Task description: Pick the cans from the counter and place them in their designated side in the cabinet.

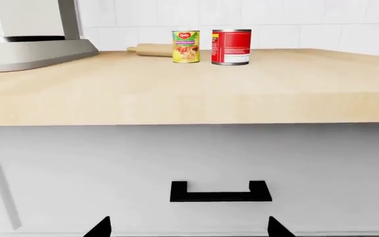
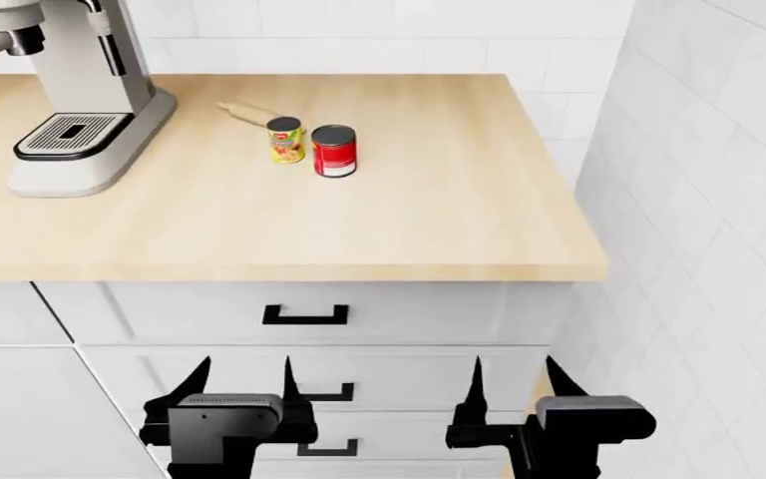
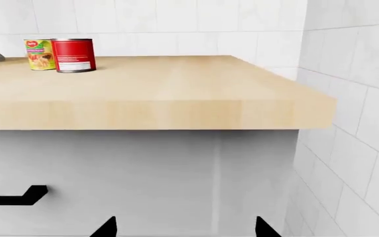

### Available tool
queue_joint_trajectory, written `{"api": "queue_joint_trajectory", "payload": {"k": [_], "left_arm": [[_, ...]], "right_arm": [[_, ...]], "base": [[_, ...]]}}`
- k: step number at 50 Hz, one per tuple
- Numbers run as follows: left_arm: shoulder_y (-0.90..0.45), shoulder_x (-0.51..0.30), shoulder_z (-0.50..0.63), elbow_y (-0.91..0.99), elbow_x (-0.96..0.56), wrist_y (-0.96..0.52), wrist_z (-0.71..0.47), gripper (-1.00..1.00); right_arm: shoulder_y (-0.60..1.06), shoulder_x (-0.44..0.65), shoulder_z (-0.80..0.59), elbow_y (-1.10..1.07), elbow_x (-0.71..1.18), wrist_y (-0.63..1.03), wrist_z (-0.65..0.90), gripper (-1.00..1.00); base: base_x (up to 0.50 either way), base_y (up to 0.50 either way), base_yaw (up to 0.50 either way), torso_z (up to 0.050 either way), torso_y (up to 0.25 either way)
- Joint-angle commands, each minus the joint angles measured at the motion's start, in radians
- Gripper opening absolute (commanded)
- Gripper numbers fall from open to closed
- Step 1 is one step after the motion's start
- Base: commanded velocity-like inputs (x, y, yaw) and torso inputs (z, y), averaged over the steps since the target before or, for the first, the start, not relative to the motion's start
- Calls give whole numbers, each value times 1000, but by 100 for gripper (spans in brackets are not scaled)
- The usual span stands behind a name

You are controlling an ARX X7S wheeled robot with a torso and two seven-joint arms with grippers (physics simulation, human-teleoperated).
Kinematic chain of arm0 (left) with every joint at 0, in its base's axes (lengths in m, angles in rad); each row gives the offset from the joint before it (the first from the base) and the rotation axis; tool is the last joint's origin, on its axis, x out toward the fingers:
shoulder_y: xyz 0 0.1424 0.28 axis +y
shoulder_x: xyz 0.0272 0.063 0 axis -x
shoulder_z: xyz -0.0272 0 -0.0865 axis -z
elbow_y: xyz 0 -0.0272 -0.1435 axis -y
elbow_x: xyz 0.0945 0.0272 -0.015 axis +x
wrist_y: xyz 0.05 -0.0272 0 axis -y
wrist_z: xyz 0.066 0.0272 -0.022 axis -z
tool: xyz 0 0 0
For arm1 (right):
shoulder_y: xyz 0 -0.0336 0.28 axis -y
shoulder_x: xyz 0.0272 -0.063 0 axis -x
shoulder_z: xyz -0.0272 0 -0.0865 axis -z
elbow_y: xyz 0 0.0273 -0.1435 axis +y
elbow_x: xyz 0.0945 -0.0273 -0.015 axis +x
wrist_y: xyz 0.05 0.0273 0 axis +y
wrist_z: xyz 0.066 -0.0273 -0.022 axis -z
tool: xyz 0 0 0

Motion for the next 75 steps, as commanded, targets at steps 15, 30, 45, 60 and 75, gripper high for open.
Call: {"api": "queue_joint_trajectory", "payload": {"k": [15,30,45,60,75], "left_arm": [[-7,-24,28,-9,-29,-5,-40,100],[-16,-34,46,-16,-33,-22,-62,100],[-16,-45,62,-11,-31,-23,-85,100],[-18,-124,53,609,-75,-507,-152,100],[-316,-150,7,993,-152,-1055,-203,100]], "right_arm": [[2,29,-36,-2,16,0,33,100],[4,41,-49,0,32,-4,44,100],[7,50,-63,4,35,-11,61,100],[96,138,-9,-490,162,494,135,100],[339,174,83,-828,317,945,238,100]], "base": [[0,433,0,0,0],[0,500,0,0,0],[0,0,0,0,0],[0,0,0,0,0],[0,0,0,0,0]]}}
